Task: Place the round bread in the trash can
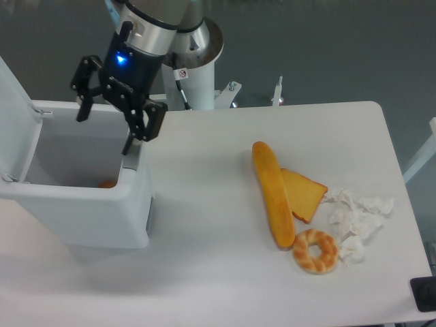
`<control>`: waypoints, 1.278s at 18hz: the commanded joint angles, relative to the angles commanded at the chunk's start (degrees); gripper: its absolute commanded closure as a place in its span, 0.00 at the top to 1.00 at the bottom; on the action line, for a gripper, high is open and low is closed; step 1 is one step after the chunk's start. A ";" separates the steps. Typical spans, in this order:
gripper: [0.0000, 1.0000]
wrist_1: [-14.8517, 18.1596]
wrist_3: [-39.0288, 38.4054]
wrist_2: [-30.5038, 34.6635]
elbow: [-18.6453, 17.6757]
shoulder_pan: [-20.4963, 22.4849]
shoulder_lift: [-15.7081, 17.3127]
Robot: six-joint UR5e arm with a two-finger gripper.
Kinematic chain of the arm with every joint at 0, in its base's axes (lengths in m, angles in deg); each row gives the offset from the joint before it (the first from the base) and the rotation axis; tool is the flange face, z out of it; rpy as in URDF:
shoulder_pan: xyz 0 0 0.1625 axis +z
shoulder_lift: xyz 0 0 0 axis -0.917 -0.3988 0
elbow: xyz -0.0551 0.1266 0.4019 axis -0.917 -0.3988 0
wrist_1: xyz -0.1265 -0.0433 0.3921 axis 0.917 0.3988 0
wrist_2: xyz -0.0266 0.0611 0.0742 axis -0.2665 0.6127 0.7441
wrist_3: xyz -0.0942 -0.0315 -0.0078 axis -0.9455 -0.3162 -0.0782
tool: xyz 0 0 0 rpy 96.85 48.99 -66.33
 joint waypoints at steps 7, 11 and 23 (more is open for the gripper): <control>1.00 -0.62 5.55 0.35 0.88 4.66 -0.26; 1.00 -2.20 8.86 6.31 1.84 4.58 -0.61; 1.00 -2.29 25.76 19.42 1.41 4.67 -3.77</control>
